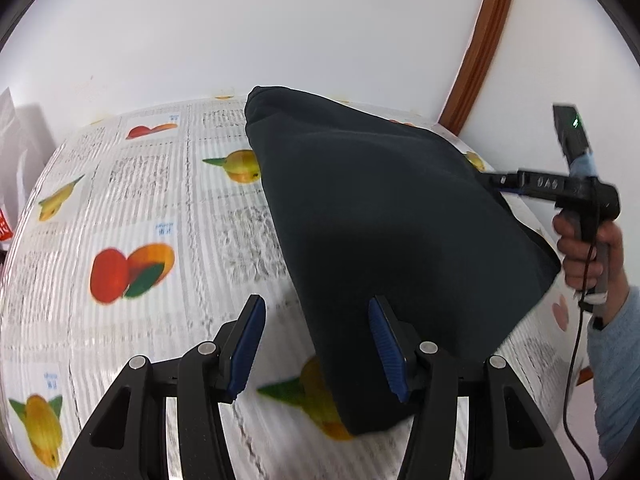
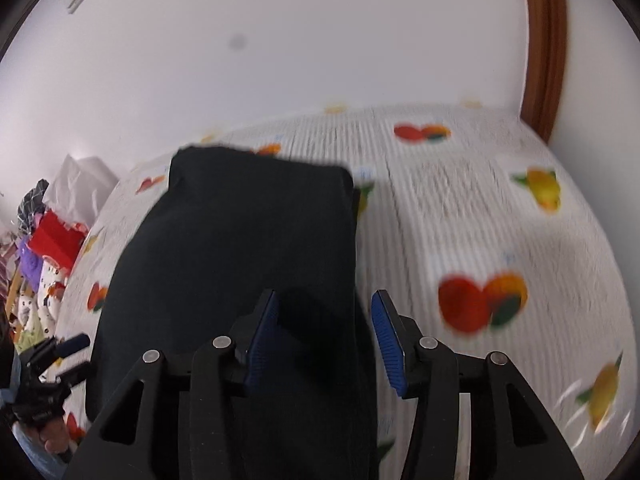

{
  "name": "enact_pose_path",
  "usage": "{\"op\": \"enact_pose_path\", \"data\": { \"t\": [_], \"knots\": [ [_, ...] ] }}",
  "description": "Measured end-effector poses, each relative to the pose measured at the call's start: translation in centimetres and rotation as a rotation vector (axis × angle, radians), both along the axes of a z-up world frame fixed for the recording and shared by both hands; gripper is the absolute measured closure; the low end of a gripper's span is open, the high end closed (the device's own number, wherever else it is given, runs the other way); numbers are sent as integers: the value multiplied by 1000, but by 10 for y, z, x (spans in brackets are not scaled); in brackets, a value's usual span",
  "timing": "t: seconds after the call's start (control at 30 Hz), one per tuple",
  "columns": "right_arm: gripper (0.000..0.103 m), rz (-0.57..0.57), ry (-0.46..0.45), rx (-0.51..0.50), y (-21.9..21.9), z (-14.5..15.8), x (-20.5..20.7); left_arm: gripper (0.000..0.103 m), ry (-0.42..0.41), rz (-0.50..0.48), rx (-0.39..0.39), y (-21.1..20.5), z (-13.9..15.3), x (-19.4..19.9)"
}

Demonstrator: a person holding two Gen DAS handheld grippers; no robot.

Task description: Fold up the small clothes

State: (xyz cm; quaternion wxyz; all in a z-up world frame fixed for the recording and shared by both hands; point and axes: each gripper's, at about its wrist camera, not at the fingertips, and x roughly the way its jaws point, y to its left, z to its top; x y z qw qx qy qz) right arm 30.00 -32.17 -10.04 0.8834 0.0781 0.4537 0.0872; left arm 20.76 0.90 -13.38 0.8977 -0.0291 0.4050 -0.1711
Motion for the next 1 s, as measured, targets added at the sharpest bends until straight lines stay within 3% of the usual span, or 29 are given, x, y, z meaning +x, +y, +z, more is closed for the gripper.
{"op": "enact_pose_path", "data": {
  "t": [0.1,0.13,0.2,0.3,0.43,0.57,0.63,0.73,0.9,1.0],
  "knots": [
    [98,-7,50,123,-6,-17,-3,51,0,2,-14,5,-3,-10],
    [98,-6,33,163,-9,-17,-5,51,5,3,-18,7,-4,-14],
    [98,-41,-74,181,-18,-9,-16,51,10,-1,-21,9,-4,-21],
    [98,-86,-67,227,-25,-8,-24,51,6,-3,3,10,-3,-29],
    [94,-149,-113,44,-16,10,-52,52,9,-6,-5,16,-6,-36],
    [91,-172,-126,-41,-13,17,-100,52,14,-36,-11,18,-10,-46],
    [79,-176,-128,-72,-13,17,-122,52,15,-51,-9,17,-13,-52],
    [65,-188,-119,-113,-9,8,-158,52,18,-71,-1,14,-14,-58],
    [65,-186,-55,-84,-2,-23,-178,52,4,-93,62,0,-19,-63],
    [65,-178,-48,-61,8,-37,-171,52,30,-102,56,-7,-23,-59]
  ]
}}
